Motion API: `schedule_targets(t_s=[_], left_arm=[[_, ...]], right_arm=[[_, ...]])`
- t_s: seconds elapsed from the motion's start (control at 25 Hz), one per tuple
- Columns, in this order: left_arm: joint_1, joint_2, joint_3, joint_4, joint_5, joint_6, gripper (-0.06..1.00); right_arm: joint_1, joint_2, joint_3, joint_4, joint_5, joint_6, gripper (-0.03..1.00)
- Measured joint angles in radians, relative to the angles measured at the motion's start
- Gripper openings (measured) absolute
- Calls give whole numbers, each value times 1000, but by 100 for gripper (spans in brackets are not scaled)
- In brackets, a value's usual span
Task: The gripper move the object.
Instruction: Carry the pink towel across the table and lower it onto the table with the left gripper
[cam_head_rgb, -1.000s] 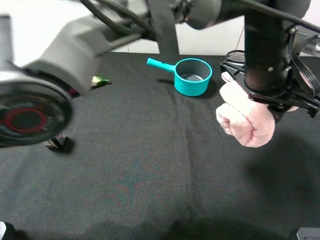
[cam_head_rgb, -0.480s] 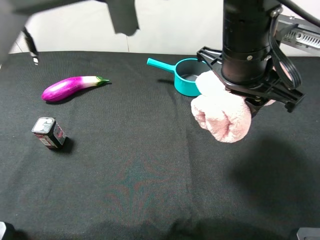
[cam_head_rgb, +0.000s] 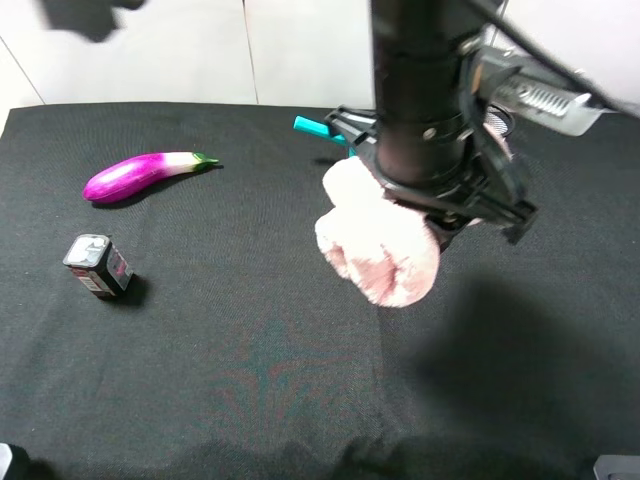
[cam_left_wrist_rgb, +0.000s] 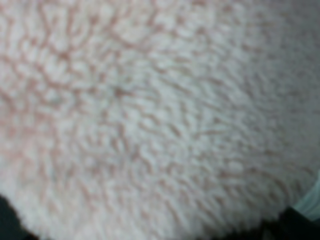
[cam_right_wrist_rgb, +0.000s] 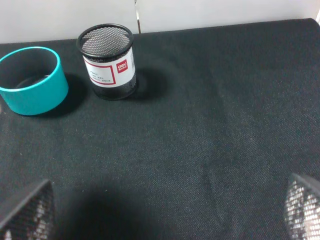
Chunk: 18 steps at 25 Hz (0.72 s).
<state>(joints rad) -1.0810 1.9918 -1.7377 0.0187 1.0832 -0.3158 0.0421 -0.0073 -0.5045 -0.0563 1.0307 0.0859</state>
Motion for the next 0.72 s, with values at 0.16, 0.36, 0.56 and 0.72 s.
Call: schedule_targets(t_s=[0.16,0.36,0.56,0.72], left_arm=[[2,-48,100,5,-40,-41,52],[4,-104,213,25,-106,-103,52],[17,-161,327,41,-151,-157,52],[40,-218,434,44,-209,-207,52]], right_arm=[[0,0,0,0,0,0,69],[0,0,0,0,0,0,69],[0,0,0,0,0,0,69],[0,0,0,0,0,0,69]])
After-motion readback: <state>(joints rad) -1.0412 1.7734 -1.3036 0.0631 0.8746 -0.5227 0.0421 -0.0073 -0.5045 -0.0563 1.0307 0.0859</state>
